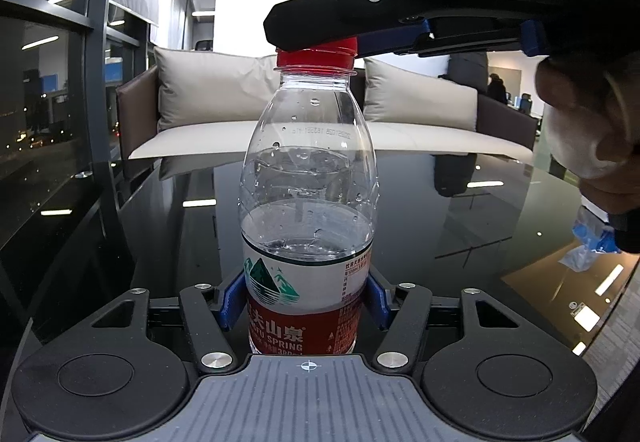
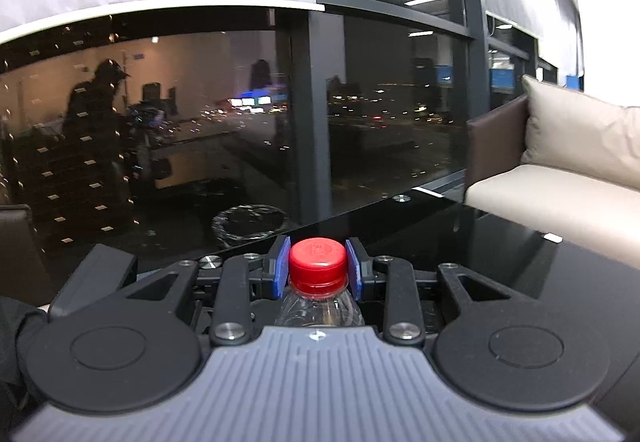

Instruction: Unscrew bottle cap and pour

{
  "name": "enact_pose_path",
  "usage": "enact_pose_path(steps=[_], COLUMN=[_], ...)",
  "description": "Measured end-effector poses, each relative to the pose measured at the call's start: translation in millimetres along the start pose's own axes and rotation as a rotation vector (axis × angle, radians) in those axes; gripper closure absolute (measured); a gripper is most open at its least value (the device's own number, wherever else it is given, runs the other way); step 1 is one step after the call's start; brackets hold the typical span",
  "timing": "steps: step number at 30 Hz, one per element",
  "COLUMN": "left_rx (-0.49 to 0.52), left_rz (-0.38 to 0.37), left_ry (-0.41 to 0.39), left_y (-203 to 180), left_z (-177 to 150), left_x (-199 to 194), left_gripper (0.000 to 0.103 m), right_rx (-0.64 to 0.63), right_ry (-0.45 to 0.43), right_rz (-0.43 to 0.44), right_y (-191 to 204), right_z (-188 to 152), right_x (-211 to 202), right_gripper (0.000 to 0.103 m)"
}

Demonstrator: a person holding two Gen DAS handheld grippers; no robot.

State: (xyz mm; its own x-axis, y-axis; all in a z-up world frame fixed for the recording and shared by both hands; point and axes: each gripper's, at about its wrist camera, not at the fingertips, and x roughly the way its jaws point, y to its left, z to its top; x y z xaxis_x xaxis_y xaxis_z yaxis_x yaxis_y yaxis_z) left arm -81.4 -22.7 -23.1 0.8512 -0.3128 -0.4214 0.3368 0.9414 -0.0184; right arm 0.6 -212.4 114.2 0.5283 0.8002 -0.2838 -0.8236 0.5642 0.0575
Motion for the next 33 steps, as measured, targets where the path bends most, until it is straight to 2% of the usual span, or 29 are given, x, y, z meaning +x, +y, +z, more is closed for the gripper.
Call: enact_pose_path(steps=[4, 10, 13, 18, 22, 28, 31, 33], left_rx=[-0.004, 0.001, 0.007, 0.003, 0.013, 0.016, 0.019, 0.02], left_rz=[-0.005, -0.011, -0.011, -0.009, -0.004, -0.001, 0.0, 0.002], left_ry=[0.0, -0.002, -0.002, -0.001, 0.0, 0.002, 0.002, 0.001], left_y=[2, 3, 3, 3, 0, -1, -2, -3], left_z=[-1, -1, -1, 0, 0, 0, 0, 0], left_x=[-3, -3, -2, 0, 0, 0, 0, 0], left_gripper=[0.048, 0.048, 0.048, 0.048, 0.048, 0.048, 0.048, 0.048], right_rx=[-0.086, -0.115, -0.121, -0.113, -0.063, -0.022, -0.008, -0.003], right_ry=[0.009, 0.018, 0.022, 0.004, -0.006, -0.016, -0.038, -0.018], right_rz=[0.085, 0.227, 0.269, 0.141, -0.082, -0.287, -0.333, -0.345], right_y=[-1, -21, -26, -7, 26, 62, 69, 74], right_z=[5, 11, 12, 8, 1, -5, -6, -10], right_x=[2, 5, 5, -5, -14, -9, -6, -7], right_gripper=[0.072, 0.072, 0.071, 0.071, 0.07, 0.07, 0.07, 0.07])
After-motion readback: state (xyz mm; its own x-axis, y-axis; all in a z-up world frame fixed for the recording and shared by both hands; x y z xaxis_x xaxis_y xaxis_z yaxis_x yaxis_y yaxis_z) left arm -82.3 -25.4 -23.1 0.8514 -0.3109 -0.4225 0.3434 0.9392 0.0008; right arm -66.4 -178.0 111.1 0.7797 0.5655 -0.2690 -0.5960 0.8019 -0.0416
